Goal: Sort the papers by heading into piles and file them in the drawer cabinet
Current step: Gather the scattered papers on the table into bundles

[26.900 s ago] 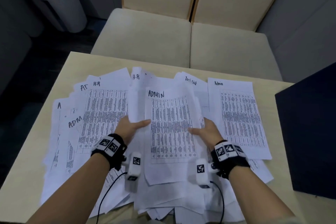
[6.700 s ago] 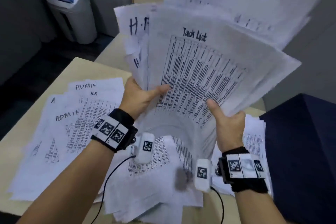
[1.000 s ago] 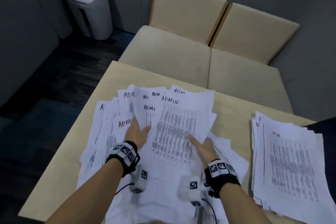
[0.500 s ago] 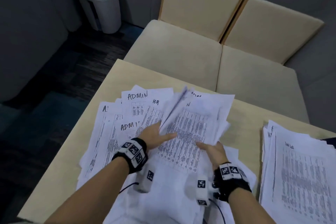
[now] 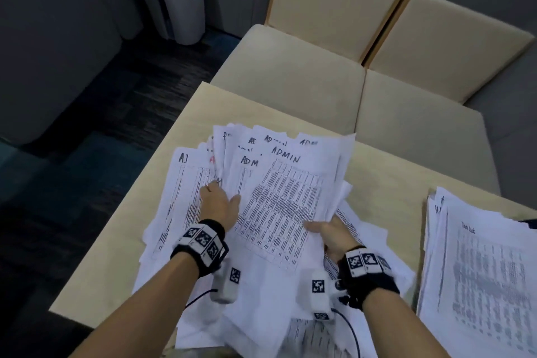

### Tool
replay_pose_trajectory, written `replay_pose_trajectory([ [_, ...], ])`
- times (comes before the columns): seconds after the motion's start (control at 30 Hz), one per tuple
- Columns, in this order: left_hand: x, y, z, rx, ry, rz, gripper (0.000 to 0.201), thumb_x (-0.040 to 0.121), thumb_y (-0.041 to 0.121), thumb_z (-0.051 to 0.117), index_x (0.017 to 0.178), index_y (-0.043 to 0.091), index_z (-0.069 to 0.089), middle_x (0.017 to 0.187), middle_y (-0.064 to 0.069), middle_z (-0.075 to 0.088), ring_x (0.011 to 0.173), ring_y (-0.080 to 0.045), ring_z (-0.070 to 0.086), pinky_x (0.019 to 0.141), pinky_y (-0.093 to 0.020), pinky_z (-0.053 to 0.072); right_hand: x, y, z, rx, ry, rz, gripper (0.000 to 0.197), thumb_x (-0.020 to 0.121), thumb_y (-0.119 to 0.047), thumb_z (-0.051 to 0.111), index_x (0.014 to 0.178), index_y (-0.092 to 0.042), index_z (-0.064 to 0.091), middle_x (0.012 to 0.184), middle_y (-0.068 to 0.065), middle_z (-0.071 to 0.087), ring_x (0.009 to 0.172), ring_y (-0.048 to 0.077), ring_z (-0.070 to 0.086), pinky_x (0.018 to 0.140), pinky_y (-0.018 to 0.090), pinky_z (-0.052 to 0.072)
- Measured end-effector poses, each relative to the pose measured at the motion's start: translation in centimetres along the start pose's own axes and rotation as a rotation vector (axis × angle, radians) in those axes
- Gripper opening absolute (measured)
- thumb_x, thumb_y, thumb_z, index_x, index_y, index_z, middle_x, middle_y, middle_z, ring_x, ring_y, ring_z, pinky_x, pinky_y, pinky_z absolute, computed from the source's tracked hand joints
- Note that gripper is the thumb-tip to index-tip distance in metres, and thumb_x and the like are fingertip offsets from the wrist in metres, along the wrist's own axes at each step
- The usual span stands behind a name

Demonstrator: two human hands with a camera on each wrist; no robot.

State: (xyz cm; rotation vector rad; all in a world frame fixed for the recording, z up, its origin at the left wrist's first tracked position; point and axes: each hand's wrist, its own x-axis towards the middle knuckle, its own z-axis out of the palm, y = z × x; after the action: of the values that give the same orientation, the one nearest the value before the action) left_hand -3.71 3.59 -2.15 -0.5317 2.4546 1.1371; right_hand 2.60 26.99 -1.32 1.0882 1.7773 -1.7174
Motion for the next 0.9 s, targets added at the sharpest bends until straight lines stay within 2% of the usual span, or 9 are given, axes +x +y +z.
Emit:
replay_pose_trajectory([
  [0.13,0.7,-1.4,-1.2,-0.345,-0.047,-0.035,0.071,0.084,0.018,0.076,0.140,0.007,0.034,0.135,-0.014,0.052,0.124,-0.035,0.053,0.103,-0.048,0.046,0.1,0.4,-0.8,-0.148,0.119,-0.064,0.044,0.083,-0.005,0.075,0.123,0.000,0.057,0.110,0.016,0.067,0.103,0.034,0.064,0.091,0.044,0.053],
  [0.23,0.6,-2.0,-1.4,-0.347,-0.103,-0.167,0.097,0.074,0.018,0.085,0.147,0.004,0.021,0.147,-0.016,0.040,0.134,-0.036,0.042,0.108,-0.050,0.040,0.5,1.3,-1.8,-0.304,0.334,-0.086,0.093,0.075,-0.039,0.085,0.144,-0.002,0.034,0.142,0.017,0.048,0.130,0.035,0.048,0.106,0.044,0.042],
  [0.33,-0.4,-1.0,-0.2,-0.256,-0.167,-0.119,0.078,0.077,0.007,0.080,0.138,0.006,0.032,0.133,-0.013,0.052,0.125,-0.035,0.051,0.102,-0.045,0.047,0.6,1.8,-1.3,-0.211,0.254,-0.050,0.114,0.061,-0.053,0.089,0.147,-0.004,0.032,0.148,0.012,0.046,0.135,0.031,0.045,0.112,0.043,0.037],
  [0.43,-1.4,1.1,-0.9,-0.324,-0.212,0.045,0.068,0.072,0.001,0.081,0.128,0.013,0.044,0.119,-0.002,0.061,0.114,-0.029,0.060,0.095,-0.042,0.051,-0.3,1.5,-1.5,-0.115,0.173,-0.118,0.060,0.072,-0.030,0.087,0.122,-0.010,0.062,0.128,0.012,0.066,0.112,0.026,0.063,0.099,0.038,0.047],
  [0.5,-2.7,2.6,-3.2,-0.464,-0.340,0.181,0.073,0.067,0.000,0.085,0.128,0.016,0.049,0.120,-0.001,0.066,0.114,-0.024,0.062,0.100,-0.048,0.048,-1.5,1.4,-2.5,0.107,0.124,-0.125,0.036,0.079,-0.009,0.080,0.112,-0.001,0.068,0.114,0.018,0.072,0.095,0.028,0.070,0.084,0.037,0.055],
  [0.6,-5.1,4.9,-7.8,-0.591,-0.533,0.373,0.066,0.063,-0.001,0.086,0.122,0.015,0.059,0.113,-0.004,0.072,0.108,-0.023,0.068,0.095,-0.047,0.052,-4.0,1.2,-4.5,0.486,-0.053,-0.201,0.055,0.063,-0.015,0.090,0.109,0.004,0.066,0.115,0.024,0.067,0.103,0.035,0.067,0.093,0.046,0.054],
  [0.7,-7.4,7.2,-11.4,-0.684,-0.623,0.515,0.059,0.059,-0.001,0.087,0.112,0.018,0.066,0.105,-0.006,0.075,0.099,-0.022,0.071,0.080,-0.035,0.057,-6.6,-0.1,-5.6,0.730,-0.207,-0.330,0.059,0.040,-0.025,0.101,0.091,-0.009,0.076,0.099,0.013,0.071,0.097,0.026,0.068,0.096,0.039,0.051],
  [0.83,-8.1,9.7,-13.1,-0.731,-0.485,0.624,0.040,0.069,0.018,0.083,0.107,0.021,0.072,0.110,-0.009,0.073,0.105,-0.030,0.068,0.087,-0.051,0.056,-11.1,-4.0,-4.3,0.627,-0.258,-0.539,0.015,0.060,-0.013,0.079,0.073,-0.018,0.081,0.082,0.002,0.076,0.077,0.014,0.073,0.071,0.031,0.061],
  [0.9,-8.4,10.5,-13.3,-0.715,-0.443,0.669,0.038,0.077,0.005,0.080,0.112,0.012,0.069,0.114,-0.011,0.071,0.111,-0.031,0.066,0.095,-0.056,0.052,-12.0,-5.2,-3.5,0.496,-0.186,-0.587,0.035,0.051,-0.022,0.092,0.083,-0.015,0.080,0.083,0.003,0.075,0.080,0.018,0.072,0.070,0.029,0.060],
])
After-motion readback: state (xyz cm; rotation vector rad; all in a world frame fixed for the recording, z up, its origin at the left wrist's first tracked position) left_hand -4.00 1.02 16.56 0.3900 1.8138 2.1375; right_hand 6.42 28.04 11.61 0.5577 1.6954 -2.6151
